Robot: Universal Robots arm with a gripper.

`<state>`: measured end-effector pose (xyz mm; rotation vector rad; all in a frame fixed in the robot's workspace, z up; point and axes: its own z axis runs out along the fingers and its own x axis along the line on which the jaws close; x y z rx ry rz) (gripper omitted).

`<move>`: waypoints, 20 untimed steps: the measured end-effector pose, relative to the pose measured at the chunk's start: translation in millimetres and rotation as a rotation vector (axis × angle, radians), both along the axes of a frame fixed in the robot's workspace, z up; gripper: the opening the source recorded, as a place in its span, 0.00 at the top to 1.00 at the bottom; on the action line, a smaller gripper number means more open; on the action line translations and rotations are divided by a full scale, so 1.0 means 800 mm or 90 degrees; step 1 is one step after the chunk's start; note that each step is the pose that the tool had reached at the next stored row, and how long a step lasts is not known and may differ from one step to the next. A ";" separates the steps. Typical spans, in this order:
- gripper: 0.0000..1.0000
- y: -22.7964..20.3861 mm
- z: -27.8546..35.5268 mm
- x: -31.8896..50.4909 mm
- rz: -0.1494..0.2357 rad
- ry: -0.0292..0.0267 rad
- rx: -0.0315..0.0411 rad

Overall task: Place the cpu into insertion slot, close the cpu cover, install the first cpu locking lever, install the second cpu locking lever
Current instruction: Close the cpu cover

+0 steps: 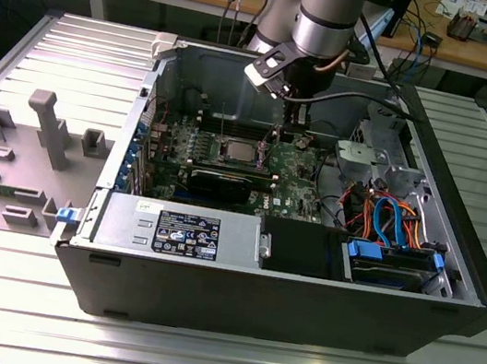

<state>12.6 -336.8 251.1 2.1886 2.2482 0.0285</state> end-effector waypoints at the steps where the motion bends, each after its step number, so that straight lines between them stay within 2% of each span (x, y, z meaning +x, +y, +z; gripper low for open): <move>1: 0.89 0.0000 0.0000 0.000 0.000 0.0000 0.0000; 20: 0.89 0.0000 -0.0002 -0.012 0.000 0.0000 0.0000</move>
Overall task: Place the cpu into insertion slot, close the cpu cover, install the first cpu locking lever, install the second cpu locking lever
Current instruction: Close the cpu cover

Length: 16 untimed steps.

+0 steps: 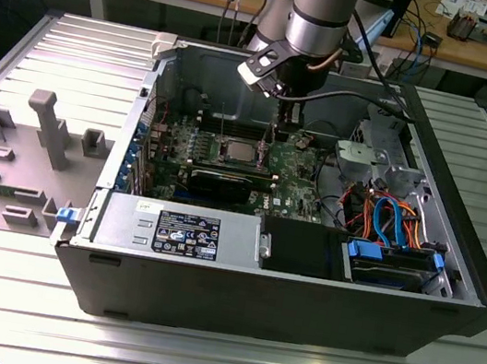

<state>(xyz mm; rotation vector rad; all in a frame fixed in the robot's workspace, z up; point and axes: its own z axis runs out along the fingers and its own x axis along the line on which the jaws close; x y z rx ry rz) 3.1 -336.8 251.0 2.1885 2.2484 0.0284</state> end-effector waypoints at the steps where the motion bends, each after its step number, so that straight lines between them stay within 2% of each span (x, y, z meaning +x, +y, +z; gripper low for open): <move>1: 0.89 0.0000 0.0000 0.000 0.000 0.0000 0.0000; 16: 0.89 0.0000 -0.0001 -0.006 0.000 0.0000 0.0000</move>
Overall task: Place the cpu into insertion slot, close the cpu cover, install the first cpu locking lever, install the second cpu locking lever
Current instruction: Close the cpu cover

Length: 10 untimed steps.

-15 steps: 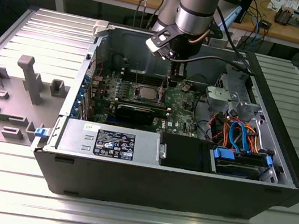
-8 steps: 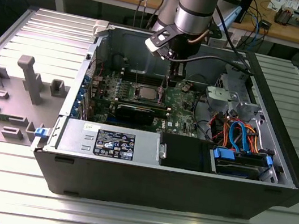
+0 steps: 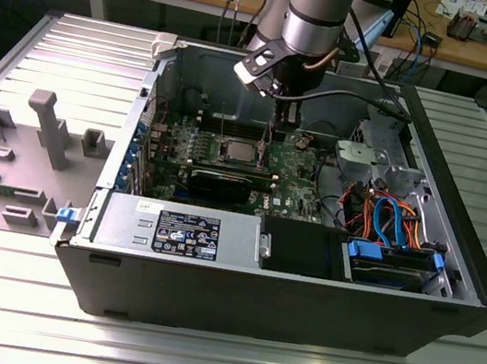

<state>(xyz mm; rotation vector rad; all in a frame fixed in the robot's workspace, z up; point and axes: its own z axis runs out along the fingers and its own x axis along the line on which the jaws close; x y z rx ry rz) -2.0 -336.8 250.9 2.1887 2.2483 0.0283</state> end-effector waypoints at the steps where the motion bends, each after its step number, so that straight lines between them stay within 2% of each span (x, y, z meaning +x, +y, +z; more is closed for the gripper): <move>1: 0.89 0.0000 0.0000 0.000 0.000 0.0000 0.0000; 10: 0.89 0.0000 -0.0001 -0.004 0.000 0.0002 0.0000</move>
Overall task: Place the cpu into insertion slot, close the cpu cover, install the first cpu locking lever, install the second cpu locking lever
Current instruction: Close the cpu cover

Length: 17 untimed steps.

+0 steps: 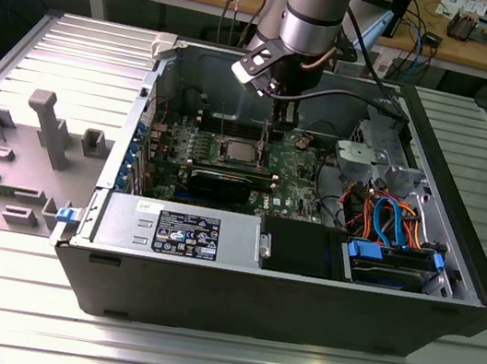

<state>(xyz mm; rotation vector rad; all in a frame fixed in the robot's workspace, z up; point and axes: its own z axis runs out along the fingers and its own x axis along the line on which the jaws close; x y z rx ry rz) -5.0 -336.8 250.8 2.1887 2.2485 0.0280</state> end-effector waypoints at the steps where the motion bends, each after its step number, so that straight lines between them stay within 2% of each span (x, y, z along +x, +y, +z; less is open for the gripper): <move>1: 0.89 0.0000 0.0000 0.000 0.000 0.0000 0.0000; 17: 0.89 -0.0007 -0.0018 -0.008 0.000 0.0000 0.0001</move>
